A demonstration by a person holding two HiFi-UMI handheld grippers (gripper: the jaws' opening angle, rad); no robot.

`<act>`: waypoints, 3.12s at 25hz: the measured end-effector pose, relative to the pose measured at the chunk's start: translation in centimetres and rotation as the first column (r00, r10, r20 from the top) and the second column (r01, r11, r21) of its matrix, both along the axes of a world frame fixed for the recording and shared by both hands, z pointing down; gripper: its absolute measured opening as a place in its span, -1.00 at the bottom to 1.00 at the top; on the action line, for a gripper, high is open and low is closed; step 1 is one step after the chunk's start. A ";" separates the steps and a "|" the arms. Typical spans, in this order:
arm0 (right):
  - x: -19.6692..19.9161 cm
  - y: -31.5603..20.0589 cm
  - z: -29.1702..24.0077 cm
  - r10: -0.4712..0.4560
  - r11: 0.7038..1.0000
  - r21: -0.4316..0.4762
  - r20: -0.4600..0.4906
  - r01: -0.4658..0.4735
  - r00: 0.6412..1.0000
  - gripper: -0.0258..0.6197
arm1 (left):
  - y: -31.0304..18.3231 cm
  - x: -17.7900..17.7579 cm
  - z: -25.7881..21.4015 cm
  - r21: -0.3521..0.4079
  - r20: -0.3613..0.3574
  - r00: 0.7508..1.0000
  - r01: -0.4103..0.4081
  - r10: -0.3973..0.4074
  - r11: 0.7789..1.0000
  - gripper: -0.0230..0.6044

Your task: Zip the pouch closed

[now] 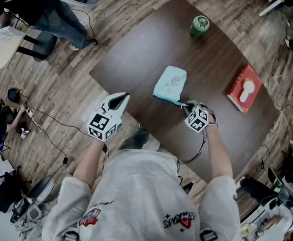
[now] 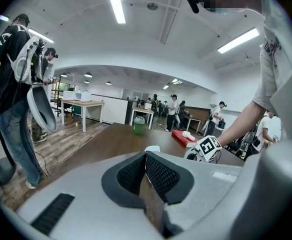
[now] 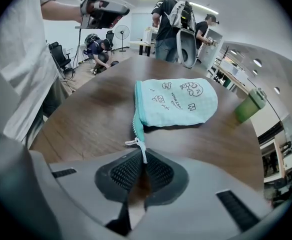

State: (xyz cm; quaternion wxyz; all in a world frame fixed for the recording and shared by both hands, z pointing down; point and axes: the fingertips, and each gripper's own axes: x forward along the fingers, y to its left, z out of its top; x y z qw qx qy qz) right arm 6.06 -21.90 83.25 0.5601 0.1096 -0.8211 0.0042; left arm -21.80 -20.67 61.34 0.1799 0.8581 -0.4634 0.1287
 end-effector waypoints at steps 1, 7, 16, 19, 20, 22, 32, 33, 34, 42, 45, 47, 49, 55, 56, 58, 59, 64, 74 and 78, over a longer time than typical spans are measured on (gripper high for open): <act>-0.1 0.1 -0.1 0.010 1.000 -0.005 0.005 -0.010 1.000 -0.85 | 0.0 0.0 0.0 0.001 -0.001 1.000 -0.002 0.002 1.000 -0.91; -0.9 0.5 -1.5 0.082 0.996 -0.042 0.078 -0.079 0.994 -0.87 | -0.1 0.6 -0.6 0.012 -0.009 1.000 -0.018 0.018 1.000 -0.91; -2.4 -0.1 -5.8 0.222 0.974 -0.100 0.219 -0.204 0.950 -0.88 | -0.5 1.8 -1.2 0.028 -0.021 0.998 -0.054 0.055 0.998 -0.91; -3.1 0.1 -7.5 0.272 0.960 -0.142 0.269 -0.241 0.924 -0.88 | -0.6 2.2 -1.7 0.037 -0.024 0.997 -0.068 0.069 0.997 -0.91; -3.3 0.1 -8.1 0.286 0.956 -0.154 0.283 -0.251 0.915 -0.88 | -0.6 2.4 -1.8 0.040 -0.025 0.997 -0.073 0.074 0.997 -0.91; -3.6 0.2 -9.0 0.311 0.948 -0.170 0.306 -0.270 0.900 -0.88 | -0.6 2.8 -2.0 0.045 -0.027 0.996 -0.082 0.083 0.996 -0.91; -4.1 -0.5 -13.3 0.392 0.920 -0.176 0.411 -0.350 0.823 -0.89 | -0.9 4.5 -3.2 0.072 -0.039 0.990 -0.130 0.133 0.989 -0.91; -4.3 -0.7 -13.9 0.400 0.917 -0.178 0.427 -0.358 0.811 -0.89 | -1.1 4.6 -3.3 0.075 -0.040 0.990 -0.136 0.139 0.988 -0.91; -4.4 -0.9 -14.5 0.409 0.912 -0.180 0.441 -0.368 0.799 -0.89 | -1.3 4.6 -3.4 0.077 -0.042 0.989 -0.141 0.144 0.987 -0.91; -4.6 -2.6 -19.1 0.460 0.882 -0.170 0.521 -0.440 0.719 -0.89 | -3.0 5.8 -4.4 0.100 -0.050 0.979 -0.193 0.198 0.976 -0.91; -4.7 -3.1 -21.1 0.476 0.868 -0.172 0.559 -0.466 0.679 -0.89 | -3.6 6.5 -5.0 0.110 -0.053 0.974 -0.214 0.221 0.971 -0.91; -4.7 -3.1 -22.3 0.485 0.860 -0.173 0.566 -0.480 0.667 -0.89 | -3.9 7.0 -5.4 0.114 -0.055 0.970 -0.228 0.236 0.967 -0.91; -4.7 -3.1 -23.5 0.484 0.859 -0.161 0.568 -0.487 0.666 -0.89 | -4.1 7.7 -5.8 0.121 -0.057 0.967 -0.241 0.249 0.963 -0.91; -3.6 -2.3 -25.0 0.499 0.843 -0.141 0.563 -0.519 0.659 -0.89 | -4.7 10.4 -6.7 0.145 -0.070 0.952 -0.287 0.299 0.947 -0.91; -3.5 -2.2 -25.1 0.506 0.838 -0.142 0.564 -0.527 0.653 -0.89 | -4.8 10.5 -6.8 0.148 -0.073 0.948 -0.295 0.308 0.944 -0.91; -3.4 -2.0 -25.2 0.519 0.828 -0.146 0.567 -0.541 0.640 -0.89 | -5.0 10.8 -7.0 0.152 -0.078 0.942 -0.312 0.326 0.938 -0.91; -3.3 -1.9 -25.3 0.524 0.824 -0.148 0.569 -0.547 0.634 -0.89 | -5.0 11.0 -7.1 0.152 -0.080 0.939 -0.321 0.335 0.935 -0.91; -1.7 -1.1 -25.9 0.540 0.808 -0.152 0.577 -0.569 0.613 -0.88 | -4.8 13.3 -7.5 0.153 -0.093 0.916 -0.375 0.391 0.915 -0.91; -1.9 -0.1 -26.7 0.505 0.824 -0.121 0.597 -0.553 0.623 -0.88 | -3.7 16.9 -7.8 0.111 -0.186 0.832 -0.510 0.522 0.853 -0.60; -2.5 0.7 -26.7 0.479 0.841 -0.095 0.588 -0.533 0.651 -0.88 | -2.8 17.6 -7.5 0.080 -0.243 0.807 -0.537 0.539 0.840 -0.54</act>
